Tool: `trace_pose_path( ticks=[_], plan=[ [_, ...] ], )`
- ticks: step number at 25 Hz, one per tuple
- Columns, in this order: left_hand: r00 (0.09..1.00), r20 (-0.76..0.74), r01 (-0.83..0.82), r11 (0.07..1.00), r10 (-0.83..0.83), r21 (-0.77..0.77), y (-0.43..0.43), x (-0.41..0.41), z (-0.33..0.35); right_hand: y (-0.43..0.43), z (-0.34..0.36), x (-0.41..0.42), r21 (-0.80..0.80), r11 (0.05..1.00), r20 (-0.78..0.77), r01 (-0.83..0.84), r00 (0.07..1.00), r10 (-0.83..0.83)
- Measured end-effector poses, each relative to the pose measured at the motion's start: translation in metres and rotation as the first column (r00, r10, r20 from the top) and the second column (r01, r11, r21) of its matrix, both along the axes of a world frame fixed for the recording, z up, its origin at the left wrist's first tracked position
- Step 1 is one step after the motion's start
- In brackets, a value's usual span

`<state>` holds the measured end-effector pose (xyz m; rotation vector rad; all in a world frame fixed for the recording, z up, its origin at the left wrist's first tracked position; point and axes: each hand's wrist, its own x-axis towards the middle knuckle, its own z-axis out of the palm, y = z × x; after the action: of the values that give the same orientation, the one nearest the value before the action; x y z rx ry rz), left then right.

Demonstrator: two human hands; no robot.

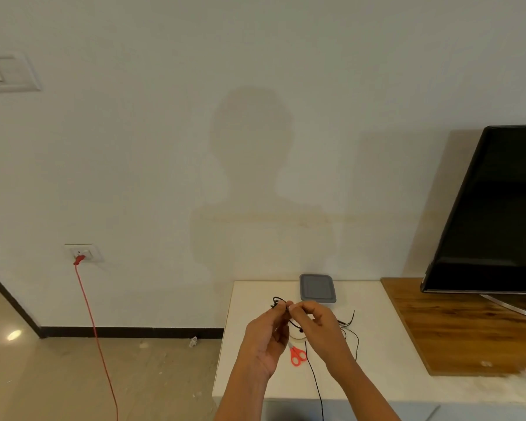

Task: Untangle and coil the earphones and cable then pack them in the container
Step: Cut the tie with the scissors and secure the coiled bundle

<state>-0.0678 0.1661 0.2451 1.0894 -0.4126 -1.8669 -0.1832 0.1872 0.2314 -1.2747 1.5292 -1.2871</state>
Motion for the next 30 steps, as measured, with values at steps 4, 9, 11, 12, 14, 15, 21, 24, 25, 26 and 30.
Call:
trace_pose_path(
  ticks=[4,9,11,12,14,15,21,24,25,26,30],
  plan=[
    [1.0,0.01,0.002,0.999,-0.002,-0.036,-0.002,-0.003,-0.009,0.0,0.002,0.009,0.168,0.983,0.272,0.071,0.955,-0.115],
    [0.997,0.059,0.056,0.99,-0.049,-0.127,0.002,-0.004,-0.03,-0.007,-0.005,0.016,0.416,0.908,0.383,0.047,0.897,-0.222],
    [0.997,0.068,0.04,0.994,-0.034,-0.099,0.001,0.001,-0.039,-0.008,-0.015,0.015,0.422,0.905,0.243,0.042,0.957,-0.158],
    [0.997,0.072,0.028,0.996,-0.022,-0.083,-0.001,0.003,-0.044,-0.007,-0.022,0.015,0.377,0.925,0.161,0.045,0.98,-0.113],
    [0.998,0.066,0.013,0.998,-0.01,-0.056,-0.005,0.007,-0.053,-0.003,-0.036,0.015,0.222,0.974,0.016,0.04,0.999,-0.045],
    [0.998,0.062,0.009,0.999,-0.007,-0.045,-0.007,0.009,-0.057,0.0,-0.042,0.015,0.155,0.987,-0.035,0.033,0.999,-0.028],
    [0.996,0.092,0.003,1.0,-0.001,-0.017,-0.018,0.006,-0.089,-0.007,-0.08,0.017,-0.107,0.992,-0.555,0.071,0.823,-0.119],
    [0.992,0.129,0.005,0.999,-0.011,0.05,-0.026,0.002,-0.115,-0.016,-0.109,0.012,-0.156,0.988,-0.715,0.015,0.689,-0.123],
    [0.99,0.142,0.013,0.997,-0.025,0.08,-0.03,0.002,-0.125,-0.019,-0.12,0.011,-0.106,0.994,-0.711,0.007,0.699,-0.081],
    [0.989,0.142,0.024,0.994,-0.04,0.111,-0.035,0.0,-0.136,-0.023,-0.132,0.009,-0.038,0.999,-0.683,0.006,0.729,-0.03],
    [0.993,0.099,0.048,0.986,-0.064,0.16,-0.073,-0.004,-0.17,-0.033,-0.178,-0.012,0.125,0.99,-0.532,0.058,0.847,0.018]
  ],
)
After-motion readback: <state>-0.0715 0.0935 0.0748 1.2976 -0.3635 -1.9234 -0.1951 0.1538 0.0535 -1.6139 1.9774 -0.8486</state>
